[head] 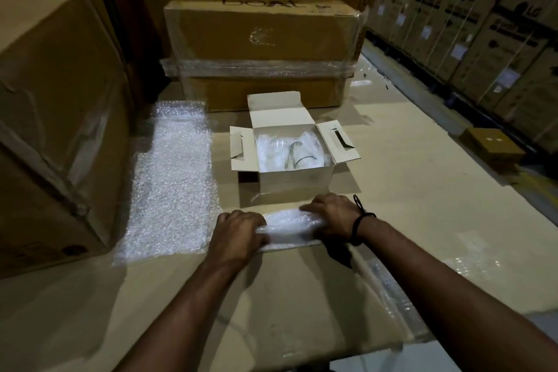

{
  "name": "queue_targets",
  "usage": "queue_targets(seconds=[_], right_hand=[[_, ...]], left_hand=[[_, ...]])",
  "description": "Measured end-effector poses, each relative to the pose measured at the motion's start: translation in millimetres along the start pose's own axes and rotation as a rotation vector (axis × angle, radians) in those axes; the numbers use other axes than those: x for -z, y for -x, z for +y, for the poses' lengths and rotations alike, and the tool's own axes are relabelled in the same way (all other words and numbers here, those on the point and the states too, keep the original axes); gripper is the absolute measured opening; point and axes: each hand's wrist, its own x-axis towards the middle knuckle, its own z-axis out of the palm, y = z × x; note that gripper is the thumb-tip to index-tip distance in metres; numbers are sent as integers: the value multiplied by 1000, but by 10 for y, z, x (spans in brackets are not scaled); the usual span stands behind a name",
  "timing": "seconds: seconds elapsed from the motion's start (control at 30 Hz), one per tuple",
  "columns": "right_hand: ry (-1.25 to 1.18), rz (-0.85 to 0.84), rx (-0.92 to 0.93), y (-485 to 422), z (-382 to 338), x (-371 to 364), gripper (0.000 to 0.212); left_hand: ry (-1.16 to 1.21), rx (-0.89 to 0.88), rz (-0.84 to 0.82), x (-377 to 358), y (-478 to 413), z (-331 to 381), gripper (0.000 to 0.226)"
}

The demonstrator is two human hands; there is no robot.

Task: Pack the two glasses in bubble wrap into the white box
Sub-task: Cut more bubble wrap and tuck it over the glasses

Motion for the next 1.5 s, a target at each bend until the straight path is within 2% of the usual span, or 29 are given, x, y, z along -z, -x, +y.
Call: queue_targets(seconds=[0.1, 0.23, 0.37, 0.5, 0.6, 0.7, 0.97, 1.07, 1.23, 1.3, 1.37, 1.5], right_hand=[[-74, -5, 41, -20, 45, 123, 39], [-214, 122, 67, -86, 269, 394, 25], [-168, 334, 76, -254, 545, 854, 30], [-28, 476, 37, -579, 689, 1190, 40], [10, 508, -21, -914, 754, 1239, 42], [62, 502, -29, -1185, 779, 1241, 38], [221, 412, 120, -1597, 719, 1139, 34], [233, 398, 172, -1663, 726, 1060, 34], [363, 341, 240, -1648, 785, 1012, 40], [360, 409, 291, -1598, 814, 1028, 44], [351, 437, 354, -1553, 843, 1029, 39], [342, 382, 380, -1543, 871, 966, 21]], left_hand=[[114, 27, 134, -2, -39, -18, 20], [245, 28, 281, 83, -179, 39, 23], [289, -119, 383, 158, -415, 144, 38], [292, -169, 364, 138, -649, 304, 59], [215, -161, 278, 173, -864, 392, 62], [23, -73, 35, 241, -1106, 477, 68], [-63, 81, -293, 254, -1550, 532, 50], [-105, 133, -363, 268, -1628, 593, 42], [-130, 159, -397, 238, -1584, 577, 42], [-124, 155, -385, 212, -1572, 545, 43], [-105, 143, -331, 184, -1564, 524, 41], [-86, 128, 1, 177, -1542, 549, 27]])
